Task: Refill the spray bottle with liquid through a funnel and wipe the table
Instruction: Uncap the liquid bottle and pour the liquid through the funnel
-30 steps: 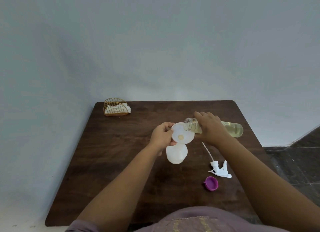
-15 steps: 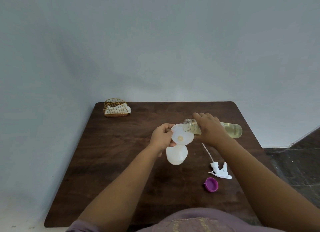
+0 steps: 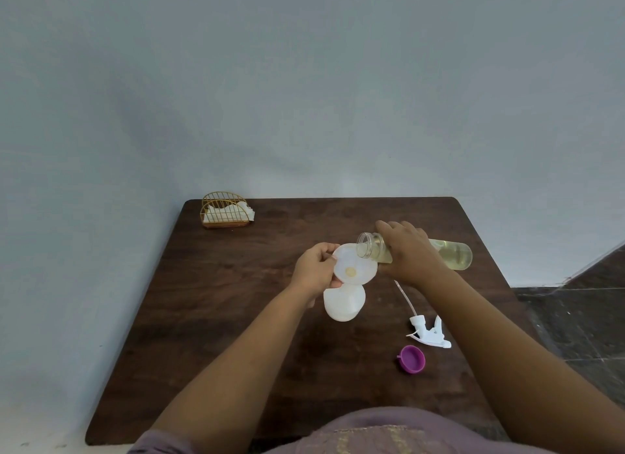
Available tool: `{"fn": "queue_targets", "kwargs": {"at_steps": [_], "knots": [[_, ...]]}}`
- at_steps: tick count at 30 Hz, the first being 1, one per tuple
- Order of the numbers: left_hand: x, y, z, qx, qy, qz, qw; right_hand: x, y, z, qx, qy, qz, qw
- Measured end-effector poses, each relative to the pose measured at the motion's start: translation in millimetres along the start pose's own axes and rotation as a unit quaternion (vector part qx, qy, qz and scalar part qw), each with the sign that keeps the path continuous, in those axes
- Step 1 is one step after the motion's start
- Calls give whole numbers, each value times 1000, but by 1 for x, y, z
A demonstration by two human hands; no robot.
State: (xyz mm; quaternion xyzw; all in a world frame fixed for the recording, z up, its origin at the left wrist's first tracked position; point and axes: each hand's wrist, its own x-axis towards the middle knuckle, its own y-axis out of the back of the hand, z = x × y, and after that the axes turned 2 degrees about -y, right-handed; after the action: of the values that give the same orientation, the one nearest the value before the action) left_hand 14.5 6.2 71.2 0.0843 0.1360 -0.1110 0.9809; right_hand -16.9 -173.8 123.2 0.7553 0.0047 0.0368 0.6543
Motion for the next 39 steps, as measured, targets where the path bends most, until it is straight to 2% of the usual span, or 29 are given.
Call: {"fn": "queue_targets", "kwargs": {"at_steps": [39], "knots": [[1,0,-6,31,15,19,999,2,2,1,-24,8,-12,1000]]}}
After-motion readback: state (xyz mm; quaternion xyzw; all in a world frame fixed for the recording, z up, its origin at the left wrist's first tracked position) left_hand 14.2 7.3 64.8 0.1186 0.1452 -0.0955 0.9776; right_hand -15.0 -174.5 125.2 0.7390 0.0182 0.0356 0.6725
